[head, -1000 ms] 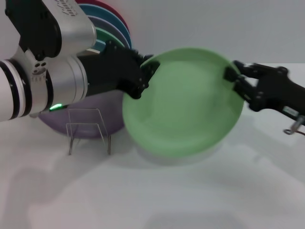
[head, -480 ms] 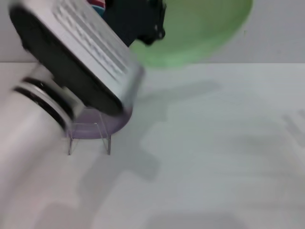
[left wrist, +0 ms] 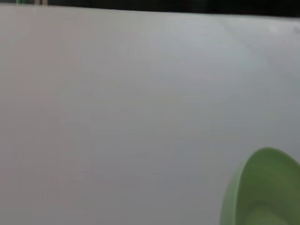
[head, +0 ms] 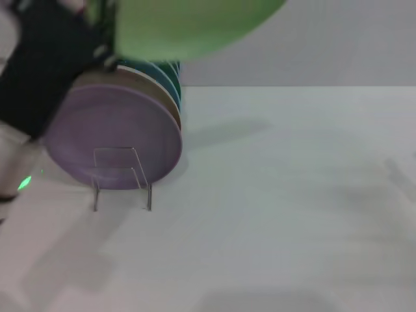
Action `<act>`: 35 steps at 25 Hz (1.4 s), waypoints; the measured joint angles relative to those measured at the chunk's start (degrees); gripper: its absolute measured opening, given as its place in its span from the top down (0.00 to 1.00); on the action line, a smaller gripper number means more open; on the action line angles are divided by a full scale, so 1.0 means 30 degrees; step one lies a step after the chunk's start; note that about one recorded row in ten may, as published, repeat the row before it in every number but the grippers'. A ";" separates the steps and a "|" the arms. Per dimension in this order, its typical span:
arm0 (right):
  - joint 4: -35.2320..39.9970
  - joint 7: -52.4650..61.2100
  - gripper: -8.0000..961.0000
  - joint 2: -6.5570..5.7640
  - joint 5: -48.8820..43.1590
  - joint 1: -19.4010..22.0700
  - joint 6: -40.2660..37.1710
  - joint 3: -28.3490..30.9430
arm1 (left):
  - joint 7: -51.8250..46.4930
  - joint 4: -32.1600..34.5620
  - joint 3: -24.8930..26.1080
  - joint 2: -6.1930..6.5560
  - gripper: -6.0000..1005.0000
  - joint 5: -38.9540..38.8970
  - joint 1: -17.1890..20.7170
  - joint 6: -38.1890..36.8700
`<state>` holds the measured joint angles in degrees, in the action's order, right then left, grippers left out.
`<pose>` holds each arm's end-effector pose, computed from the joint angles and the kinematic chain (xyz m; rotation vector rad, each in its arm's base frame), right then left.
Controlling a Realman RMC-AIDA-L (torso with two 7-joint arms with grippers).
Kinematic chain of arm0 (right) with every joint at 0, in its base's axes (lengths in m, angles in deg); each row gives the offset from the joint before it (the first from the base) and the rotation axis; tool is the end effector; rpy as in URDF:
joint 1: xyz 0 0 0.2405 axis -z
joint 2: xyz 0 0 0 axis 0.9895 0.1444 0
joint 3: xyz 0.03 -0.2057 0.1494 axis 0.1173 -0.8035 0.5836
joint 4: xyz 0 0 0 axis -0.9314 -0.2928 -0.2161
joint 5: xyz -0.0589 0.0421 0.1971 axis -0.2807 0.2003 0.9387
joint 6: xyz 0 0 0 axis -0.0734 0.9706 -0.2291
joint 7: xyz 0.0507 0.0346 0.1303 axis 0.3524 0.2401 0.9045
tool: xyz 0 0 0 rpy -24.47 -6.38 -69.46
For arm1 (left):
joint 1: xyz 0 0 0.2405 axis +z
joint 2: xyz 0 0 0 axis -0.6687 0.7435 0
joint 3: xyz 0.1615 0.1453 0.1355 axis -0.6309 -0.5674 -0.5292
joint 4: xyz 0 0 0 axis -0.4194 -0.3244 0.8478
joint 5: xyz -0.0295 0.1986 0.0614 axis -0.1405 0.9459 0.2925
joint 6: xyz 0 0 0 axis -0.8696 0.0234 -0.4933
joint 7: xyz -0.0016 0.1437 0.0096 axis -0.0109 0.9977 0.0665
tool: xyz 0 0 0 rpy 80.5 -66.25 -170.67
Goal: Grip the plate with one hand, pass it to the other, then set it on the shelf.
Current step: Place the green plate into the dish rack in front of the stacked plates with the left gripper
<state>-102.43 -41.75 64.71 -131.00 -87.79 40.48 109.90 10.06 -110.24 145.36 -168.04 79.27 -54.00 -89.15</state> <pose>0.3461 0.2696 0.0692 -1.6868 0.7923 1.1725 -0.1610 0.2971 0.0301 -1.5830 0.4203 -1.0580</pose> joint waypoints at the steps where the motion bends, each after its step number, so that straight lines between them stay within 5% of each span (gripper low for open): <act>1: 0.0000 0.0000 0.12 0.0000 0.0000 0.0000 0.0000 0.0000 | -0.1746 0.2966 0.0023 0.0350 0.92 -0.0014 -0.0999 -0.2363; 4: 0.0012 -0.0081 0.12 0.0016 -0.0018 -0.0012 0.0094 -0.0053 | -0.3846 1.0465 0.0006 0.0359 0.92 -0.0011 -0.3608 -0.7622; 5: 0.0016 -0.0083 0.12 0.0018 -0.0019 -0.0038 0.0126 -0.0116 | -0.4347 1.5497 -0.0054 0.0043 0.92 -0.0019 -0.5026 -1.0539; 10: 0.0033 -0.0093 0.12 0.0043 -0.0019 -0.0097 0.0471 -0.0168 | -0.3821 2.0097 -0.0503 0.0048 0.92 -0.0029 -0.5508 -1.1694; 22: 0.0070 -0.0504 0.12 0.0088 -0.0019 -0.0138 0.1181 -0.0213 | -0.2804 1.9721 -0.1360 0.0176 0.92 -0.0037 -0.5508 -1.0612; 35: 0.0186 -0.0606 0.12 0.0054 -0.0016 -0.0326 0.1407 -0.0330 | -0.2085 1.9320 -0.1492 -0.0506 0.92 -0.0093 -0.5246 -0.8310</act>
<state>-101.87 -43.57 64.87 -131.04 -88.77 44.70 108.91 3.81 -52.28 140.89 -169.56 78.99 -69.74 -114.08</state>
